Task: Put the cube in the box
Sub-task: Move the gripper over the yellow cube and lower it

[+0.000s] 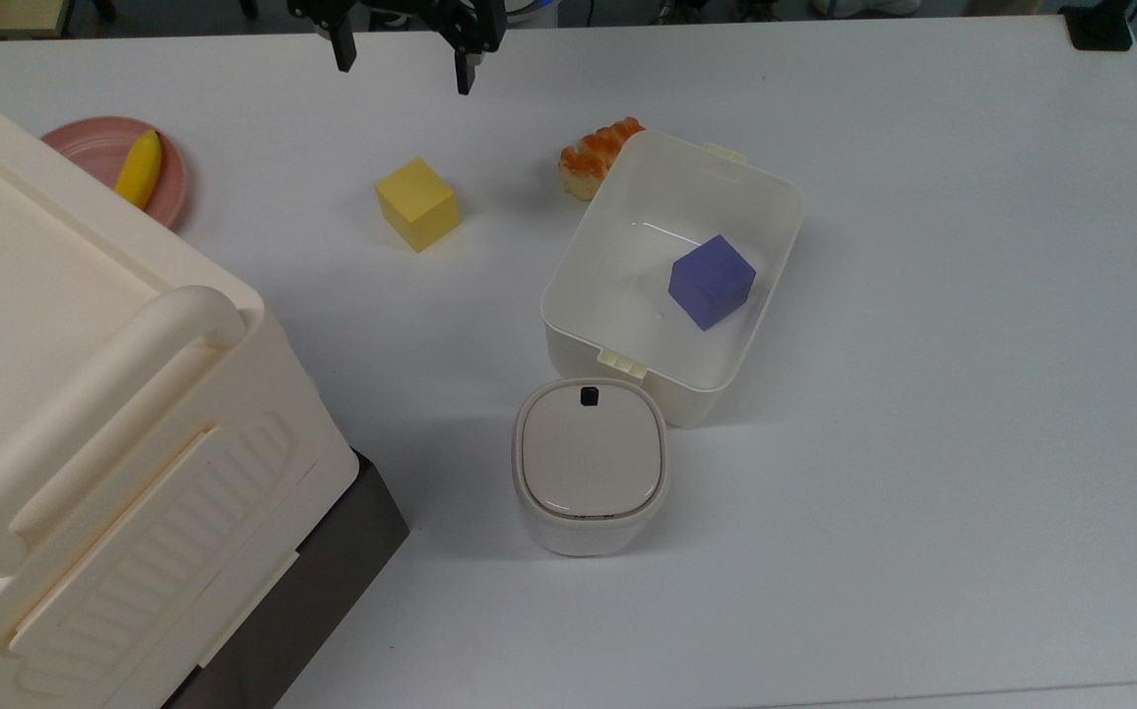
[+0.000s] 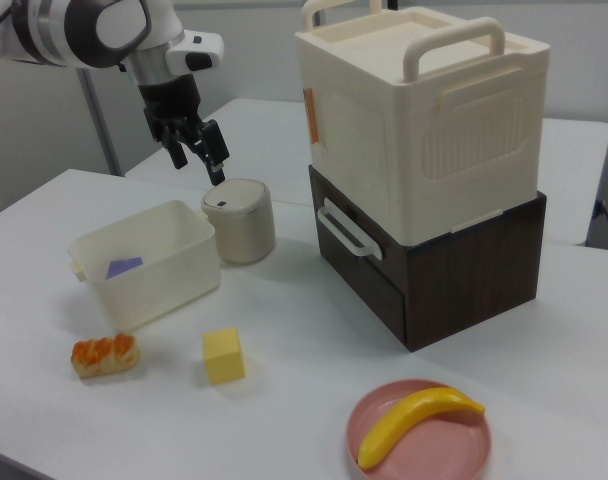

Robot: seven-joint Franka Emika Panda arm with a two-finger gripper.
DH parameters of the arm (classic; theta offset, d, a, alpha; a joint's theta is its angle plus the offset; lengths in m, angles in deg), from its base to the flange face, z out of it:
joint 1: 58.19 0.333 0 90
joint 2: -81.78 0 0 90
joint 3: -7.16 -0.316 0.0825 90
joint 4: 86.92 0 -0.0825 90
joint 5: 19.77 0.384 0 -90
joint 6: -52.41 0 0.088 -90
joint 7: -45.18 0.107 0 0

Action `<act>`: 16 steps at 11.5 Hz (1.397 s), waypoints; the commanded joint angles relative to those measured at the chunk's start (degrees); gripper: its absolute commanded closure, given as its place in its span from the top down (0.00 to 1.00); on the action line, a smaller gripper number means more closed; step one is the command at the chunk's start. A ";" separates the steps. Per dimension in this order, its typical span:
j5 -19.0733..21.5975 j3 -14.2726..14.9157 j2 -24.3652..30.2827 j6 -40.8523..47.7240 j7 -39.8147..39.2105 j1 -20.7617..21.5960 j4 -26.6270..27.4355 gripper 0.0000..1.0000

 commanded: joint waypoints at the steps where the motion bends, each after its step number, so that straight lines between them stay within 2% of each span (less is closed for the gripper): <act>1: 3.74 1.07 0.19 2.82 -8.62 0.46 -0.88 1.00; 9: 3.51 0.99 0.63 2.91 -9.48 0.46 -0.10 1.00; 10: 3.33 0.99 2.02 2.48 -10.96 0.54 1.73 1.00; 12: 3.24 0.99 5.10 2.21 -18.77 0.54 7.26 1.00; 14: 0.89 1.16 7.82 -0.06 -19.50 0.54 12.97 1.00; 16: -2.01 3.53 12.30 -4.80 -23.34 1.07 21.75 1.00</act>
